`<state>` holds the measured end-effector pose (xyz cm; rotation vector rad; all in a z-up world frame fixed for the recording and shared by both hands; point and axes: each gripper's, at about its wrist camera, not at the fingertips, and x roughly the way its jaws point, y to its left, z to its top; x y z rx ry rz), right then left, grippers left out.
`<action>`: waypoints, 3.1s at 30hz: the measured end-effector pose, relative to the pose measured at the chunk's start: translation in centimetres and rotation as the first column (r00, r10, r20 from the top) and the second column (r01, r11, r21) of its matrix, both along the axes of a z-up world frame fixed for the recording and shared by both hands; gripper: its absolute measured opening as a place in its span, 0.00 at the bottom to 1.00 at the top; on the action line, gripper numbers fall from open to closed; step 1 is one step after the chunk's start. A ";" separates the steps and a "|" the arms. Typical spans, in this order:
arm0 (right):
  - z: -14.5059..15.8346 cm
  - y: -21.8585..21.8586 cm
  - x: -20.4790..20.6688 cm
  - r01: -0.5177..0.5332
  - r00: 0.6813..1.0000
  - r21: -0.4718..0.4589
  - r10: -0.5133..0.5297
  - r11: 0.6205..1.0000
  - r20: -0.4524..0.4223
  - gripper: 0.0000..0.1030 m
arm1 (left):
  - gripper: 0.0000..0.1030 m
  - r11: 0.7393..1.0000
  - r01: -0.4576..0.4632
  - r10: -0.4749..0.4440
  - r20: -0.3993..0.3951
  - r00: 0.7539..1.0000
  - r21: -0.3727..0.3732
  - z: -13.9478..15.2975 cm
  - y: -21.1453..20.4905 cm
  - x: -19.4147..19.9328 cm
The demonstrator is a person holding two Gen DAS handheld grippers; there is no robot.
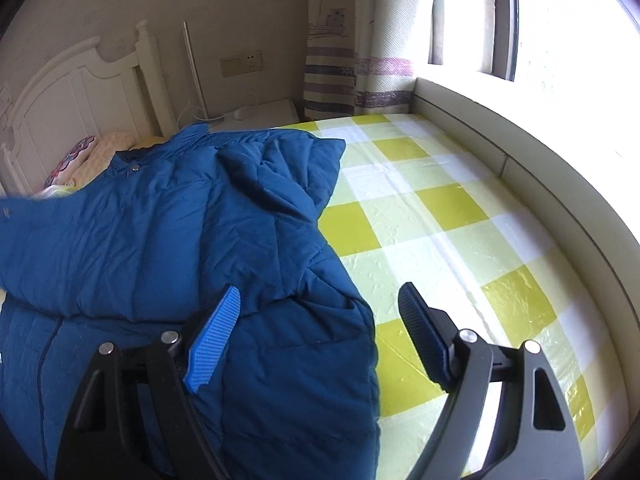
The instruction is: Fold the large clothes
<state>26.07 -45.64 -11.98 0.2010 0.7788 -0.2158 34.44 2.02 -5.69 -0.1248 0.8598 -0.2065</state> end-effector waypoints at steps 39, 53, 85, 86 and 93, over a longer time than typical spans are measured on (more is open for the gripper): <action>2.1 8.9 11.0 -0.303 0.948 -0.074 0.291 0.950 -0.130 0.78 | 0.93 0.976 -0.029 0.027 0.013 1.000 0.218 -5.5 -4.3 3.0; 1.0 5.8 19.8 -0.123 0.976 0.020 0.124 0.992 -0.180 0.80 | 0.93 0.979 -0.029 0.027 0.013 1.000 0.201 -5.5 -4.1 3.0; 0.4 15.9 9.1 -0.307 0.951 -0.170 0.299 0.936 -0.072 0.88 | 0.80 0.531 -0.711 0.767 -0.095 0.634 -0.460 -2.4 33.0 2.0; 0.3 15.8 9.2 -0.309 0.951 -0.166 0.301 0.937 -0.072 0.88 | 0.54 0.540 -0.712 0.760 -0.104 0.642 -0.449 -2.6 33.8 3.0; 0.7 15.2 8.8 -0.292 0.956 -0.128 0.291 0.948 -0.025 0.88 | 0.05 0.689 -0.576 0.692 0.162 0.704 -0.440 3.3 29.1 2.1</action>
